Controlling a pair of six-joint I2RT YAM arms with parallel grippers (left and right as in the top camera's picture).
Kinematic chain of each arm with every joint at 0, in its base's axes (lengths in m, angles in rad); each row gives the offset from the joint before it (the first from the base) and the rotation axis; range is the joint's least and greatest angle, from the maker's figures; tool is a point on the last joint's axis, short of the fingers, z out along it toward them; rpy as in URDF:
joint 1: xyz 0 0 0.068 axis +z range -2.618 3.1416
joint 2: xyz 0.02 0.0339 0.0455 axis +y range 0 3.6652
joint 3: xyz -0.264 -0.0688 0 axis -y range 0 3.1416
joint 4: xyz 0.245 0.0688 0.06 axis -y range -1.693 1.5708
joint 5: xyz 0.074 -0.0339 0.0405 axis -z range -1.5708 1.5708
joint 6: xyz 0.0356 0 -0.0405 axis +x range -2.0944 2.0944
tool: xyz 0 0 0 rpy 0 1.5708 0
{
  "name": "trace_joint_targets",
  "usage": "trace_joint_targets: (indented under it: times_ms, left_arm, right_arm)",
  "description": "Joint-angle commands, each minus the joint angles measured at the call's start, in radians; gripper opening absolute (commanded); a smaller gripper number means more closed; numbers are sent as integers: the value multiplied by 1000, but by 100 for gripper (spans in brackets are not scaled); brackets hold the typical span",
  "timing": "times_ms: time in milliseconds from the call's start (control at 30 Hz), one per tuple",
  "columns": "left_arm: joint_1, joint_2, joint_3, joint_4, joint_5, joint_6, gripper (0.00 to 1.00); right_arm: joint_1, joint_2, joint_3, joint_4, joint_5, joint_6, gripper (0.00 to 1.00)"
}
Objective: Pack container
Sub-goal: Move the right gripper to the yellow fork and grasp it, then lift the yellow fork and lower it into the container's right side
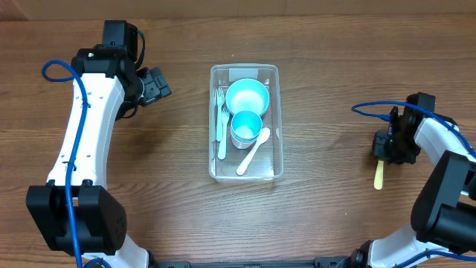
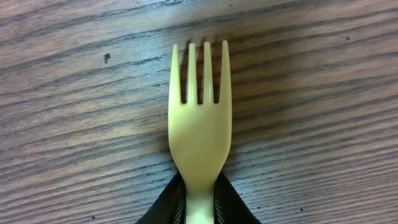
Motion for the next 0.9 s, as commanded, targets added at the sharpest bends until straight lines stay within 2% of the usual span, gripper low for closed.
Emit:
trace_joint_targets:
  times_ms: [0,200,400,633,867]
  left_arm:
    - [0,-5,6,3,-5,12,100]
    - [0,-5,6,3,-5,12,100]
    - [0,-5,6,3,-5,12,100]
    - [0,-5,6,3,-5,11,100]
    - [0,-5,6,3,-5,12,100]
  right_arm:
    - [0,3,6,2,-37,5,13]
    - [1,3,50,-24,-37,55,8]
    - [39,2,192,-134,-40,57,7]
    - [220,2,359,-227,-82,172,7]
    - [411,2,431,-250,-143,270,7]
